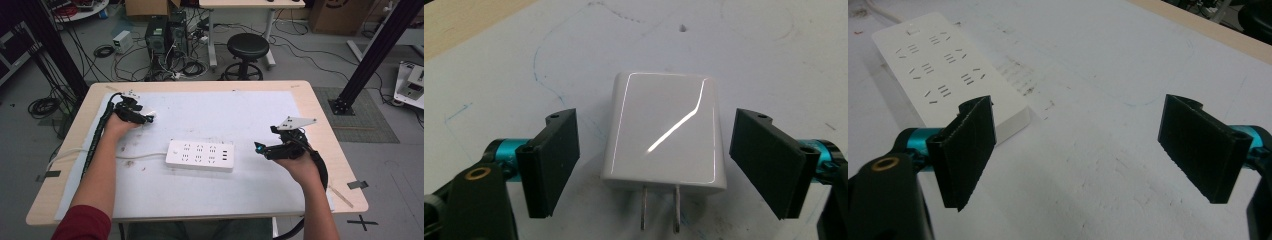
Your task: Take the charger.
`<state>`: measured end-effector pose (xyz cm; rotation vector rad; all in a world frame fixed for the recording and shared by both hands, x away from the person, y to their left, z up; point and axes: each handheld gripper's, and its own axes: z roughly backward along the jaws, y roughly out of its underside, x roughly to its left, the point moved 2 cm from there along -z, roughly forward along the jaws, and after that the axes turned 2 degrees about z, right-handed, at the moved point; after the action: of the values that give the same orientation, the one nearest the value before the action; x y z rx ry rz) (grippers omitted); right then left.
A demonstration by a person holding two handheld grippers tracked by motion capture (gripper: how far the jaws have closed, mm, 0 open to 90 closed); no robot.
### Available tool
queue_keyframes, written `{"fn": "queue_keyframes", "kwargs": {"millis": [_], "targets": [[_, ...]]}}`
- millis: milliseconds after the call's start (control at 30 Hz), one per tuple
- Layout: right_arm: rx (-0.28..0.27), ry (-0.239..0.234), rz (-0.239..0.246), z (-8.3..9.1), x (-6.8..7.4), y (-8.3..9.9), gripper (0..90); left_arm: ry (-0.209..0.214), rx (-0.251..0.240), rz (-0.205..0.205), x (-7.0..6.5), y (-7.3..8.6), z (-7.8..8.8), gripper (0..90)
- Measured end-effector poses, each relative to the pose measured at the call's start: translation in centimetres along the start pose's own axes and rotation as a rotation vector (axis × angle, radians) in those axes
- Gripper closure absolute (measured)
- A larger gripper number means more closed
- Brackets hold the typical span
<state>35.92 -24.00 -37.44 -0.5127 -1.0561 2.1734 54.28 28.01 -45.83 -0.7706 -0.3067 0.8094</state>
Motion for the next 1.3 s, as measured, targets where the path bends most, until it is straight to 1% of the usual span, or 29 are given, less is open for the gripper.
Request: {"fn": "queue_keyframes", "kwargs": {"millis": [67, 133, 167, 233, 300, 333, 467, 533, 667, 733, 833, 900, 967, 1000, 1100, 1133, 1200, 1233, 1267, 1300], "targets": [[-0.002, 0.000, 0.002, 0.0, 0.0, 0.0, 15.8, 0.000, 0.000, 0.000, 0.0, 0.0, 0.0, 22.2], [-0.003, 0.001, 0.000, 0.1, -0.1, 0.1, 15.8, -0.005, 0.005, 0.001, 0.0, 0.1, -0.1, 25.2], [-0.003, 0.003, -0.010, 0.1, 0.0, 0.1, 15.8, -0.007, 0.006, -0.002, 0.0, 0.1, -0.1, 26.5], [0.000, 0.004, -0.006, 0.1, -0.1, 0.2, 15.8, -0.002, 0.004, -0.005, 0.0, 0.1, -0.1, 29.8], [0.000, 0.003, -0.008, 0.1, -0.1, 0.2, 15.8, -0.004, 0.003, -0.011, -0.1, 0.0, 0.0, 30.8], [-0.002, 0.003, -0.001, 0.1, -0.1, 0.2, 15.8, -0.005, 0.006, -0.020, 0.0, 0.0, 0.0, 31.3], [0.000, 0.002, -0.002, 0.1, -0.1, 0.2, 15.8, -0.008, 0.003, -0.022, -0.2, -0.1, -0.1, 33.3], [-0.001, 0.004, -0.009, 0.1, -0.1, 0.2, 15.8, 0.002, 0.001, -0.021, -0.2, 0.0, -0.1, 36.2], [-0.002, 0.005, -0.009, 0.1, -0.1, 0.2, 15.8, 0.007, 0.000, -0.022, -0.2, -0.1, 0.0, 41.4], [-0.002, 0.003, -0.004, 0.2, 0.0, 0.2, 15.8, -0.002, 0.008, -0.031, -0.4, -0.1, 0.0, 42.4], [-0.001, 0.002, -0.005, 0.2, 0.0, 0.2, 15.8, 0.001, 0.017, -0.031, -0.6, -0.2, 0.3, 42.5], [-0.005, 0.001, -0.004, 0.2, -0.1, 0.2, 15.8, 0.006, 0.018, -0.041, -0.9, -0.4, 0.8, 42.5], [-0.007, 0.002, -0.008, 0.2, -0.1, 0.2, 15.8, 0.001, 0.008, -0.057, -1.3, -0.8, 1.6, 42.5], [-0.007, 0.000, -0.008, 0.2, -0.1, 0.2, 15.8, -0.001, -0.001, -0.067, -1.5, -1.0, 2.0, 42.5], [-0.012, -0.009, -0.005, 0.2, 0.0, 0.2, 15.8, 0.002, -0.041, -0.075, -2.4, -1.7, 3.7, 42.5], [-0.016, -0.011, -0.005, 0.2, 0.0, 0.2, 15.8, 0.002, -0.047, -0.087, -2.6, -1.8, 4.2, 42.5], [-0.015, -0.013, -0.003, 0.3, 0.0, 0.2, 15.8, 0.008, -0.072, -0.106, -3.5, -2.1, 5.6, 42.5], [-0.015, -0.013, -0.003, 0.3, 0.0, 0.2, 15.8, 0.008, -0.072, -0.106, -3.5, -2.1, 5.6, 42.5], [-0.017, -0.016, -0.003, 0.4, 0.1, 0.2, 15.8, 0.018, -0.098, -0.114, -4.3, -2.0, 6.8, 42.5], [-0.021, -0.018, -0.003, 0.5, 0.1, 0.2, 15.8, 0.018, -0.105, -0.114, -4.8, -1.9, 7.4, 42.5]]}}
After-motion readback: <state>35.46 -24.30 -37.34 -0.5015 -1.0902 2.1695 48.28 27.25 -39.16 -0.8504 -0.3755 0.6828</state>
